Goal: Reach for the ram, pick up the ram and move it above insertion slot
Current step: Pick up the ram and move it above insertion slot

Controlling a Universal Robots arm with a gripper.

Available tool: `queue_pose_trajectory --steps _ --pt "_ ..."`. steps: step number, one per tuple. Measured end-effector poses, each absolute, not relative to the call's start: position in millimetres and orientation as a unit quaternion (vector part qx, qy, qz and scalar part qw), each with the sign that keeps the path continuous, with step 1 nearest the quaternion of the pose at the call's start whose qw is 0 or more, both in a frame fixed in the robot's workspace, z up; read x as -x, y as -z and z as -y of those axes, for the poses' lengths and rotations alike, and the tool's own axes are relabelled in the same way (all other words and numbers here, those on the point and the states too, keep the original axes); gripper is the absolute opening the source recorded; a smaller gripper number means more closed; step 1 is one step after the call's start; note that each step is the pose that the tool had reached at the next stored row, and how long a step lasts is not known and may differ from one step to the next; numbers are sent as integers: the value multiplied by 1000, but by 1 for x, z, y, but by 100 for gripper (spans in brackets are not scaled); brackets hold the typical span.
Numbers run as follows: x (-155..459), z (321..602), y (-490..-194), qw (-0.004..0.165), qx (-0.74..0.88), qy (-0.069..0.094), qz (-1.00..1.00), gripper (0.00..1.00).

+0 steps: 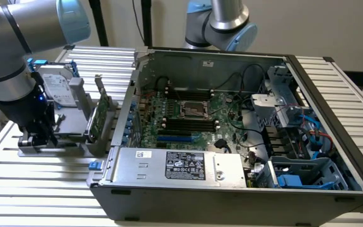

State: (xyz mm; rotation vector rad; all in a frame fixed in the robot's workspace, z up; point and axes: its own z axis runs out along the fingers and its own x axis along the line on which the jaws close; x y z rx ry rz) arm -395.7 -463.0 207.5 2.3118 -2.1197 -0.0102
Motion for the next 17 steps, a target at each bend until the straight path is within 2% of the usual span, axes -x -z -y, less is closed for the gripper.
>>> queue_pose_trajectory --steps 6,17 --pt "396 463 -223 2 -737 3 676 13" --pt "393 464 -272 3 -737 3 676 13"
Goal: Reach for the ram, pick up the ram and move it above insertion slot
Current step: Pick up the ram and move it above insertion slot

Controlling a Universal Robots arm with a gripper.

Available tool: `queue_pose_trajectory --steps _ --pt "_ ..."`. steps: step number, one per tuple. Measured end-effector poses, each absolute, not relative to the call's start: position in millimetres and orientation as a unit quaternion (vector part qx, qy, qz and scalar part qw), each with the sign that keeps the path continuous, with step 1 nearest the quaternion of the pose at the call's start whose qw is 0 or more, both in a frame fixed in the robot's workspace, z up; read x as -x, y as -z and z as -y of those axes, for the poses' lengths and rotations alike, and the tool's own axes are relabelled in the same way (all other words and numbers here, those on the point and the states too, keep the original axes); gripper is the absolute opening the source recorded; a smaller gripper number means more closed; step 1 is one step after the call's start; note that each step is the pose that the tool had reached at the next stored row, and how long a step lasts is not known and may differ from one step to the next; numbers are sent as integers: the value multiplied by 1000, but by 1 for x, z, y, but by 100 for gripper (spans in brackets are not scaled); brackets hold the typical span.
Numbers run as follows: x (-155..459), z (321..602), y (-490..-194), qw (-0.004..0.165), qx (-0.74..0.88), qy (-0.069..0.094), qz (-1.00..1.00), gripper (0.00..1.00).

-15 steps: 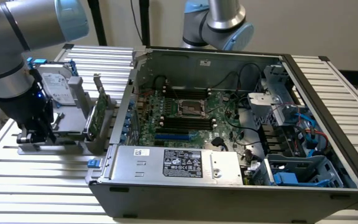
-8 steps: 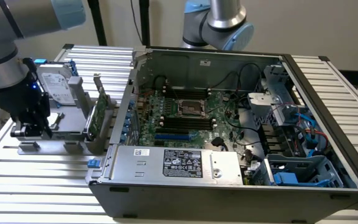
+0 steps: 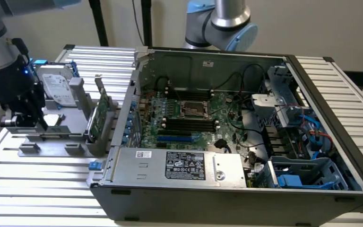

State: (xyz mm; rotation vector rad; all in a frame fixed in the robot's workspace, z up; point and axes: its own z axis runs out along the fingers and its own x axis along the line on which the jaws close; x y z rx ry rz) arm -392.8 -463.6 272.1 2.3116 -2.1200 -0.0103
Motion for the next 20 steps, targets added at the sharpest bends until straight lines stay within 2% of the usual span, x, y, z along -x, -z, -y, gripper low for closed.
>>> queue_pose_trajectory --steps 20 --pt "310 464 -363 3 -737 4 676 13"
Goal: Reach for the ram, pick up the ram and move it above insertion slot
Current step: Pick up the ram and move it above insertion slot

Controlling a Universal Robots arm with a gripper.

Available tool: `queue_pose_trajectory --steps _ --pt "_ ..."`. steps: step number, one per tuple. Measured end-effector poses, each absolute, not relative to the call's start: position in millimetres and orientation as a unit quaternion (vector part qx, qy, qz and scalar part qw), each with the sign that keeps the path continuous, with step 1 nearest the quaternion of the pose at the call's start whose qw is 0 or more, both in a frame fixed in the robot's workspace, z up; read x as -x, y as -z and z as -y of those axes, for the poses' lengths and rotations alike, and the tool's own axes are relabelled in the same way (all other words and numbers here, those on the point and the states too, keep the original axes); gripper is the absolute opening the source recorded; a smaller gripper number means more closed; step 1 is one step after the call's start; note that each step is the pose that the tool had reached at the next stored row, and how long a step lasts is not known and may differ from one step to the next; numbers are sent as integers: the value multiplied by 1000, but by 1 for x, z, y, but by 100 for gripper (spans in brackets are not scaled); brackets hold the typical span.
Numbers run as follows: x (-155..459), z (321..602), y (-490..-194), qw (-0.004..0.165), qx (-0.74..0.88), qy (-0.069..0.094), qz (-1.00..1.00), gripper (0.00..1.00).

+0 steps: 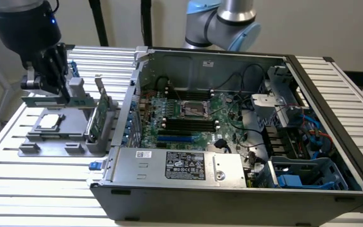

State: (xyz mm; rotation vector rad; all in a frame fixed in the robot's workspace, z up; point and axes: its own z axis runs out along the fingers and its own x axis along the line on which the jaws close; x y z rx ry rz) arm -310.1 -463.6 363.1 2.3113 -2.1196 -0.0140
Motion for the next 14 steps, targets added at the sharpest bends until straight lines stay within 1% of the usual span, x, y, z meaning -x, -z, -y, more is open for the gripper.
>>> queue_pose_trajectory --steps 8,14 --pt "274 463 -395 3 -737 5 676 13" --pt "247 462 -403 1 -737 6 676 13"
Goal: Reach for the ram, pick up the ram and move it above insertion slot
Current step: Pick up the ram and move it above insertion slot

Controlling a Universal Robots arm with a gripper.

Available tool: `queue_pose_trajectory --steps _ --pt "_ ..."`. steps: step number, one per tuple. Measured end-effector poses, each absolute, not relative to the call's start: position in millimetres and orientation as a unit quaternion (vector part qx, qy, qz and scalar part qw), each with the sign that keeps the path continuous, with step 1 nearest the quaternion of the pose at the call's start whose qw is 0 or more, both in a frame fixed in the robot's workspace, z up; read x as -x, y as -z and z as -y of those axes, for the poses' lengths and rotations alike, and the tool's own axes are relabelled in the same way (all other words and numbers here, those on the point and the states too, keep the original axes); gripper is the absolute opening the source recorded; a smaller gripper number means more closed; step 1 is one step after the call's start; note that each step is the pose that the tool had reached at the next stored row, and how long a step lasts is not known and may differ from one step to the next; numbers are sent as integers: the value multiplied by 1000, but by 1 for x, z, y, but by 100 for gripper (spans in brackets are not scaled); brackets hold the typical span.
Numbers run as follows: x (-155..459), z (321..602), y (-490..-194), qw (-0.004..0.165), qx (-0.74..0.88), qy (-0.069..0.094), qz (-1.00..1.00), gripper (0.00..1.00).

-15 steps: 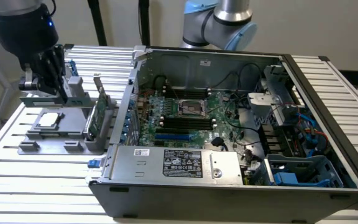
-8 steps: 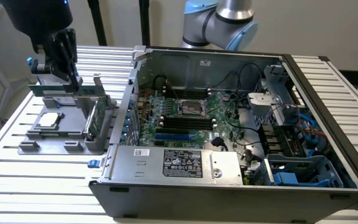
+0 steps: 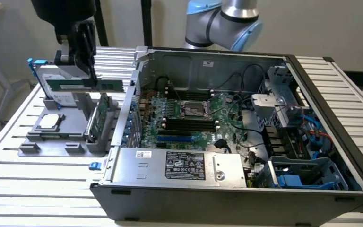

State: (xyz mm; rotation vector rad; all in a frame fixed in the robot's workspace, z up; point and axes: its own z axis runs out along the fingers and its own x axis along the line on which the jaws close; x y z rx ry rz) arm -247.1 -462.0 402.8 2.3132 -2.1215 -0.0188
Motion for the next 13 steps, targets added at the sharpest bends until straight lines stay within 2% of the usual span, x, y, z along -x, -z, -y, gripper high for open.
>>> queue_pose_trajectory --steps 13 --pt "188 461 -403 -5 -737 12 676 13"
